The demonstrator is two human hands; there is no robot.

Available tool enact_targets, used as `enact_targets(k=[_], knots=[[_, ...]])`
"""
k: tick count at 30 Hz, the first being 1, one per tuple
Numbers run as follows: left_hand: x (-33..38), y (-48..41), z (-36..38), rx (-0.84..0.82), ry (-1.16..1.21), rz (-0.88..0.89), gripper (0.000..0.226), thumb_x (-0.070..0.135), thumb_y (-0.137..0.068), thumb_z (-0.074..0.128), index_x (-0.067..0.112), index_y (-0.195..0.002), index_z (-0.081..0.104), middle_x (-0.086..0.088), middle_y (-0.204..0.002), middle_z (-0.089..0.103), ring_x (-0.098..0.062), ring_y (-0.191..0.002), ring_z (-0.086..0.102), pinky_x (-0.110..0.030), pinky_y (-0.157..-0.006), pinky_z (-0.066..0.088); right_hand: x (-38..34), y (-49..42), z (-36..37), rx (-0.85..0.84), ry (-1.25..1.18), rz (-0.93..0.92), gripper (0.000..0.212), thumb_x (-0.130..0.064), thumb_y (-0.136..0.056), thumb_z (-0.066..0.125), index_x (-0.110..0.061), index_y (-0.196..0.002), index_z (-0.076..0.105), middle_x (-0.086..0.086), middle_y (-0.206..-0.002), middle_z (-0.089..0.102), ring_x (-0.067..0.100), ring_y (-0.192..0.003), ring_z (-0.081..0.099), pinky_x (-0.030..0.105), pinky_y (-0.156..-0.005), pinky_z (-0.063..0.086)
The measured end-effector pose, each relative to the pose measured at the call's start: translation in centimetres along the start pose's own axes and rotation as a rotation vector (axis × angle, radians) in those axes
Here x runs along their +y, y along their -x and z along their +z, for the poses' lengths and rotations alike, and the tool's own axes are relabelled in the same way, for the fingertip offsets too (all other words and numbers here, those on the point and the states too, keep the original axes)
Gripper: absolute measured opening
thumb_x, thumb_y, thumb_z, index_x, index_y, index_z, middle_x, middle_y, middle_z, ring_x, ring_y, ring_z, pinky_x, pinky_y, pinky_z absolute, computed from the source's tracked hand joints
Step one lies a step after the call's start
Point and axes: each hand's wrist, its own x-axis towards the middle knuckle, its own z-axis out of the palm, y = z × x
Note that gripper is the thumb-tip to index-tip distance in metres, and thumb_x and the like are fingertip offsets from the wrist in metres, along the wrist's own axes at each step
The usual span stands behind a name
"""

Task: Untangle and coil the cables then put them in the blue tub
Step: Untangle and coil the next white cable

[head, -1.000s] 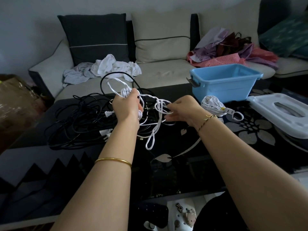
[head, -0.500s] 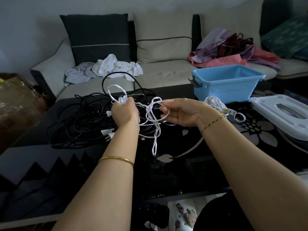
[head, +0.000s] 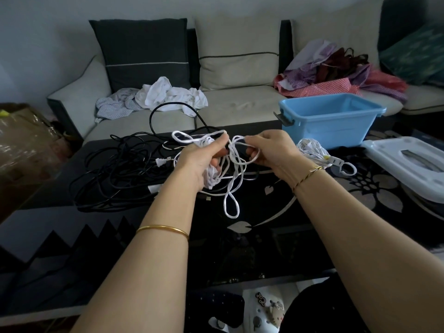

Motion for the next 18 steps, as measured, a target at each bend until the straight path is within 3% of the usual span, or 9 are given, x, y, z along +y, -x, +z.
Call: enact_targets(k=[2,4,5,7,8,11,13,15,18], knots=[[-0.1,0.0,0.4,0.040,-0.063,0.031,0.038,0.041,-0.068,0.083,0.007,-0.078,0.069,-0.005,-0.069,0.060,-0.009,-0.040,0.040,-0.028,-0.063,0.045,0.0,0.1,0.2,0.069,0.095,-0.085,0.026,-0.013,-0.087,0.066,-0.010,-0.064,0.054,0.005,-0.061,0.059,0.012,-0.052,0.053,0.025,-0.056,0.051],[-0.1,0.1,0.7,0.050,-0.050,0.060,0.034,0.034,-0.070,0.083,0.003,-0.081,0.073,-0.012,-0.069,0.062,-0.008,-0.036,0.039,-0.028,-0.060,0.043,-0.1,0.3,0.4,0.075,0.106,-0.135,0.026,-0.012,-0.085,0.067,-0.010,-0.063,0.053,0.006,-0.061,0.058,0.012,-0.052,0.053,0.024,-0.056,0.052],[-0.1,0.1,0.7,0.040,-0.020,0.063,0.024,0.028,-0.073,0.082,0.006,-0.070,0.075,-0.019,-0.079,0.066,-0.006,-0.034,0.039,-0.025,-0.055,0.040,-0.2,0.4,0.5,0.043,0.041,-0.129,0.025,-0.009,-0.085,0.067,-0.009,-0.064,0.053,0.006,-0.062,0.058,0.012,-0.053,0.054,0.023,-0.055,0.052],[-0.2,-0.6,0.6,0.049,0.017,0.066,0.034,0.019,-0.079,0.077,0.012,-0.047,0.070,-0.027,-0.097,0.067,-0.005,-0.030,0.038,-0.024,-0.050,0.035,-0.4,0.5,0.5,-0.085,-0.181,-0.072,0.024,-0.005,-0.085,0.065,-0.008,-0.066,0.052,0.010,-0.070,0.060,0.016,-0.061,0.059,0.022,-0.057,0.054],[-0.3,-0.7,0.5,0.063,0.027,0.063,0.036,0.017,-0.080,0.076,0.011,-0.046,0.066,-0.028,-0.095,0.067,-0.006,-0.028,0.038,-0.024,-0.048,0.035,-0.4,0.6,0.5,-0.155,-0.284,-0.044,0.023,-0.002,-0.086,0.063,-0.008,-0.067,0.051,0.012,-0.075,0.063,0.019,-0.067,0.062,0.024,-0.061,0.055],[-0.2,-1.0,0.5,0.087,0.085,0.046,0.028,0.015,-0.081,0.075,0.009,-0.059,0.057,-0.014,-0.068,0.062,-0.008,-0.028,0.041,-0.024,-0.047,0.034,-0.3,0.5,0.6,-0.263,-0.480,-0.014,0.024,0.003,-0.087,0.055,-0.007,-0.068,0.047,0.015,-0.087,0.070,0.025,-0.072,0.067,0.031,-0.073,0.055],[-0.1,-0.7,0.8,0.085,0.085,0.040,0.029,0.015,-0.080,0.075,0.009,-0.059,0.055,-0.006,-0.049,0.055,-0.009,-0.027,0.041,-0.024,-0.048,0.037,-0.3,0.4,0.9,-0.233,-0.522,-0.001,0.022,0.004,-0.088,0.051,-0.007,-0.070,0.046,0.015,-0.085,0.070,0.026,-0.068,0.066,0.031,-0.069,0.055],[-0.2,-0.4,1.1,0.096,0.052,0.049,0.030,0.015,-0.082,0.074,0.010,-0.061,0.053,-0.001,-0.036,0.048,-0.009,-0.026,0.040,-0.019,-0.043,0.038,-0.3,0.2,1.1,-0.156,-0.449,-0.015,0.021,0.002,-0.089,0.052,-0.007,-0.072,0.046,0.016,-0.078,0.067,0.026,-0.064,0.065,0.030,-0.063,0.055],[-0.2,-0.3,1.0,0.145,-0.031,0.086,0.030,0.019,-0.083,0.072,0.011,-0.064,0.051,0.002,-0.033,0.046,-0.009,-0.027,0.040,-0.017,-0.042,0.038,0.2,-0.1,1.3,-0.117,-0.356,-0.027,0.025,-0.003,-0.090,0.058,-0.009,-0.072,0.044,0.017,-0.078,0.064,0.026,-0.067,0.066,0.028,-0.061,0.056]])
